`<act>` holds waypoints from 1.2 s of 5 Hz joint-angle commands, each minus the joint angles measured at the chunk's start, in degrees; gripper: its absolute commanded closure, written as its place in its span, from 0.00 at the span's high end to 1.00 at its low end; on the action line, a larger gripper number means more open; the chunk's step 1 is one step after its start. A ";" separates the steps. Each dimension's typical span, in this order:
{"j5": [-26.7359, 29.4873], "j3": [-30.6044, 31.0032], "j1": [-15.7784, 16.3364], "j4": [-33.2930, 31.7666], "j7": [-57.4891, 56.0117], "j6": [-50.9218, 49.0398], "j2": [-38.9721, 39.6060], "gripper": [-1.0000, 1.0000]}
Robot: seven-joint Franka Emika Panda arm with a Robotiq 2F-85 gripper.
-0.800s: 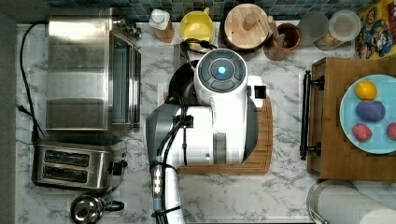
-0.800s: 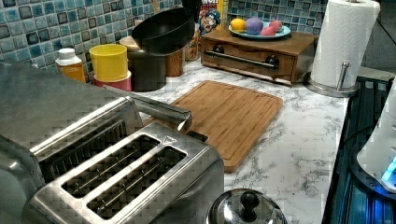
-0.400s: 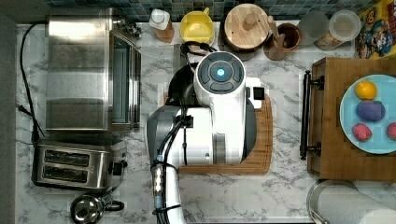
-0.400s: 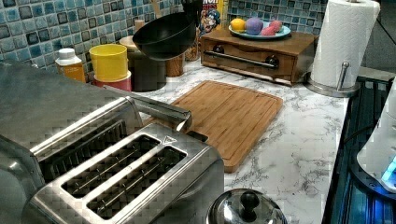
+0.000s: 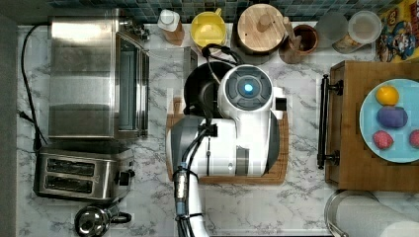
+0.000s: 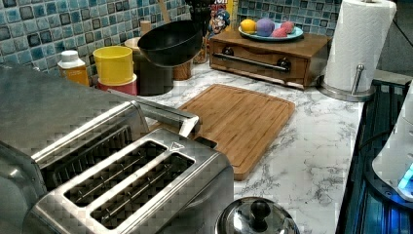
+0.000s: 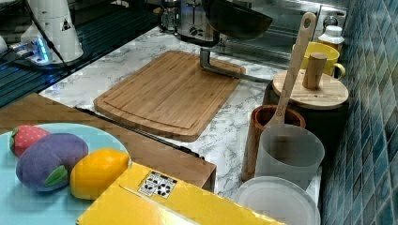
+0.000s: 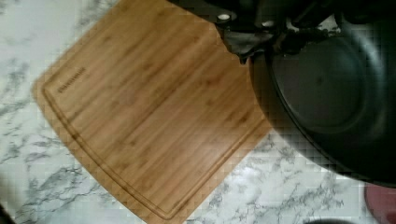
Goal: Put the bowl on the board.
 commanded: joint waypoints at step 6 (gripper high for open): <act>-2.10 -6.97 -7.13 -17.37 10.14 5.86 -4.64 0.00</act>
